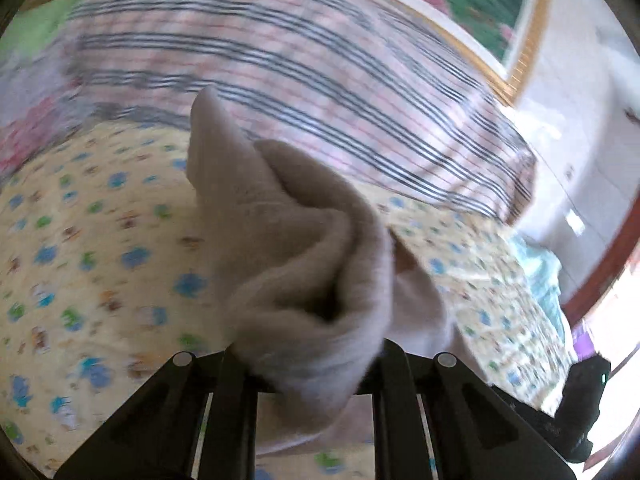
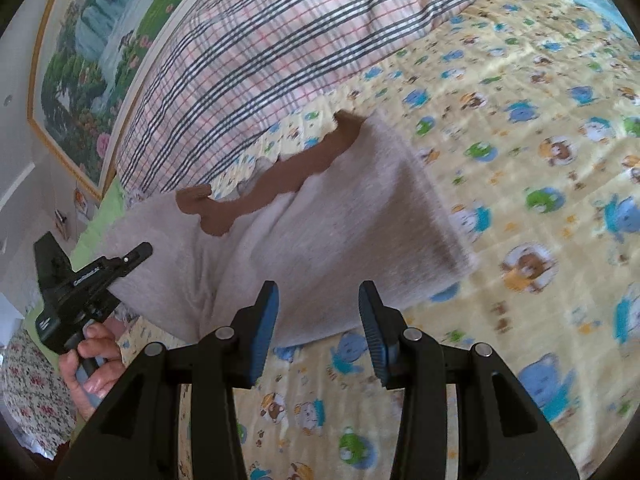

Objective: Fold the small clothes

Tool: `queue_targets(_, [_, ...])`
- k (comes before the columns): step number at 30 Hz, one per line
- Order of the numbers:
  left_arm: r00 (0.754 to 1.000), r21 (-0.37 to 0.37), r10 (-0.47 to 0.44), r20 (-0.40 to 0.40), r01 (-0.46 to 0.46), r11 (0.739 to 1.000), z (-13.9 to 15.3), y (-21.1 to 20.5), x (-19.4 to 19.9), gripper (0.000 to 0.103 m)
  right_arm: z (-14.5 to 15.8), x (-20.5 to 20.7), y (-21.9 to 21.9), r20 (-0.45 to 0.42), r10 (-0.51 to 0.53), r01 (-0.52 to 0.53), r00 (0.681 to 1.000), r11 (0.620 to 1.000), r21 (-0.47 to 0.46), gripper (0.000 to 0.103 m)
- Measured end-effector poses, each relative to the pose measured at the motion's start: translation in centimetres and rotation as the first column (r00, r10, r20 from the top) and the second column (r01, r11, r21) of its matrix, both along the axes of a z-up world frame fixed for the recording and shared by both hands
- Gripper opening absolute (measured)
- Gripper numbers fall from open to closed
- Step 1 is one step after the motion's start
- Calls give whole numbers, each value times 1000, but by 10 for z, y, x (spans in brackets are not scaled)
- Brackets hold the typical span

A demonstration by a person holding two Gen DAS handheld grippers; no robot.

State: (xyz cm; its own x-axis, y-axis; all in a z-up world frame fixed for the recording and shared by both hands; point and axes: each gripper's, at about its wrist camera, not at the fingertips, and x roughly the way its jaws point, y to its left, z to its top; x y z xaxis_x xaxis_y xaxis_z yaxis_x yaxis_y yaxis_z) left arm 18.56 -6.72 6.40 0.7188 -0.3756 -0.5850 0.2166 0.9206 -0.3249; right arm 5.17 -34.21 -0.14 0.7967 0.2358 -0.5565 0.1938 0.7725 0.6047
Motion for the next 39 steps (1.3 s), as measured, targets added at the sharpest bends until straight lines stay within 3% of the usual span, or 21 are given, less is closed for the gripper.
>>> queue_targets(6, [989, 69, -146, -4, 146, 987, -18, -85, -1, 13, 12, -6, -39, 26, -55, 54, 998, 998, 14, 43])
queue_targets(13, [975, 224, -207, -79, 219, 950, -82, -151, 3, 14, 14, 14, -71, 17, -55, 55, 998, 998, 35, 43])
queue_targets(16, [973, 243, -217, -74, 229, 943, -87, -149, -4, 17, 10, 32, -70, 10, -3, 3, 1000, 998, 71, 43])
queue_targets(21, [965, 231, -249, -83, 262, 937, -78, -135, -12, 30, 8, 70, -56, 17, 108, -109, 994, 987, 114, 43])
queue_targets(26, [963, 233, -257, -80, 269, 935, -69, -113, -35, 56, 3, 107, -45, -4, 186, -183, 982, 970, 160, 43])
queue_targets(34, [979, 335, -194, -59, 203, 920, -75, -75, -57, 65, -20, 146, -36, -86, 261, -239, 961, 948, 209, 49])
queue_targets(39, [989, 415, -141, -43, 146, 898, -87, -66, -57, 70, -24, 164, -30, -99, 295, -267, 950, 937, 227, 50])
